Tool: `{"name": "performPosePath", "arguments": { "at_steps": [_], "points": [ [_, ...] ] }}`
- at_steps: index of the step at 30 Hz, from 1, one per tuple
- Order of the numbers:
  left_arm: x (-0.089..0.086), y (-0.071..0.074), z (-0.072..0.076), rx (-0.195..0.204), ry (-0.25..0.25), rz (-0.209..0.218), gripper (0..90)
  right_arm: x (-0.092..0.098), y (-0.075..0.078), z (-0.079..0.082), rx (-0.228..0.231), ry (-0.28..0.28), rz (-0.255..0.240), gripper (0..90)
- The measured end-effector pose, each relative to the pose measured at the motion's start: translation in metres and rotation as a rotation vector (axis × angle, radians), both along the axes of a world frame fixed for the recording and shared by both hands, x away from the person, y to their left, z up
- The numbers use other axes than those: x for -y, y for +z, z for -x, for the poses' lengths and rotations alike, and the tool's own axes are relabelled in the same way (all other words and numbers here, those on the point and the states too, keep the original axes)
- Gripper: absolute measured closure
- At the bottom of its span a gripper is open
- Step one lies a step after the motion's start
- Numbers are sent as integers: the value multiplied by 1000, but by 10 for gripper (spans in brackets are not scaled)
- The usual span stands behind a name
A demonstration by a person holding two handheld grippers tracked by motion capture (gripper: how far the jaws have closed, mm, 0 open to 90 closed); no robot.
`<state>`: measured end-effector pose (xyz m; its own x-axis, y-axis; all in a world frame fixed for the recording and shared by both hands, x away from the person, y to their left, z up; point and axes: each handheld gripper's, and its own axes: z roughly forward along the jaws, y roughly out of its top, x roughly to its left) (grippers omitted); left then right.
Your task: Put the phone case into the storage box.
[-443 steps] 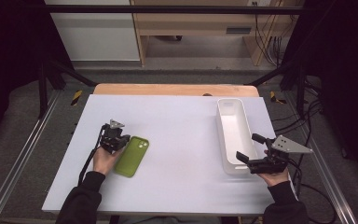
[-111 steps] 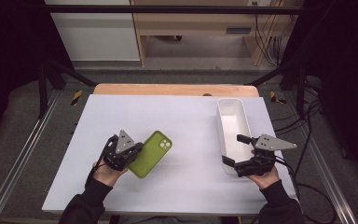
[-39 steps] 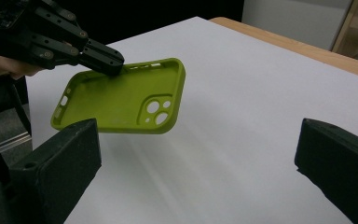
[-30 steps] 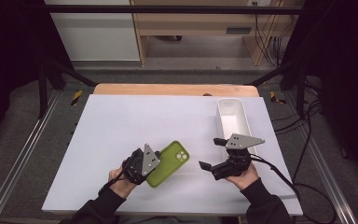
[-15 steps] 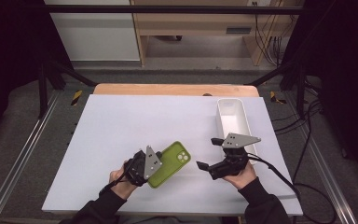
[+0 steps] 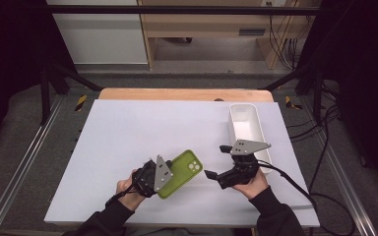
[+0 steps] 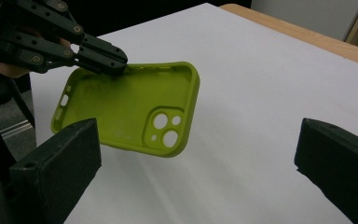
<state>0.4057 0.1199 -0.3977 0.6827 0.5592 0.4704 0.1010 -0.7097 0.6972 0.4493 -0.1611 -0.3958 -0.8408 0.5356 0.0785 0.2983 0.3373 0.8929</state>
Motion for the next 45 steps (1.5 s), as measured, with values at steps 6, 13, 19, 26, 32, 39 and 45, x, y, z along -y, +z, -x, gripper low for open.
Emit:
{"name": "performPosePath", "arguments": {
  "at_steps": [6, 13, 19, 26, 32, 39, 45],
  "points": [
    [4, 0, 3, 20, -9, -13, 872, -3, -1, -1, -5, 7, -1, 12],
    [6, 0, 6, 34, -17, -27, 872, -4, 0, -1, -14, 8, -3, 12],
    [9, -1, 7, 48, -23, -43, 872, -4, 1, -2, -21, 9, -9, 13],
    [8, 1, 8, 59, -26, -48, 872, -8, 8, -3, -24, 24, 4, 16],
    [8, 2, 8, 67, -30, -49, 872, -15, 6, -6, -49, 39, 23, 17],
    [10, 2, 10, 75, -39, -52, 872, -20, 7, -10, -63, 47, 31, 23],
    [11, 3, 12, 85, -47, -53, 872, -24, 7, -13, -76, 48, 36, 26]
  ]
}}
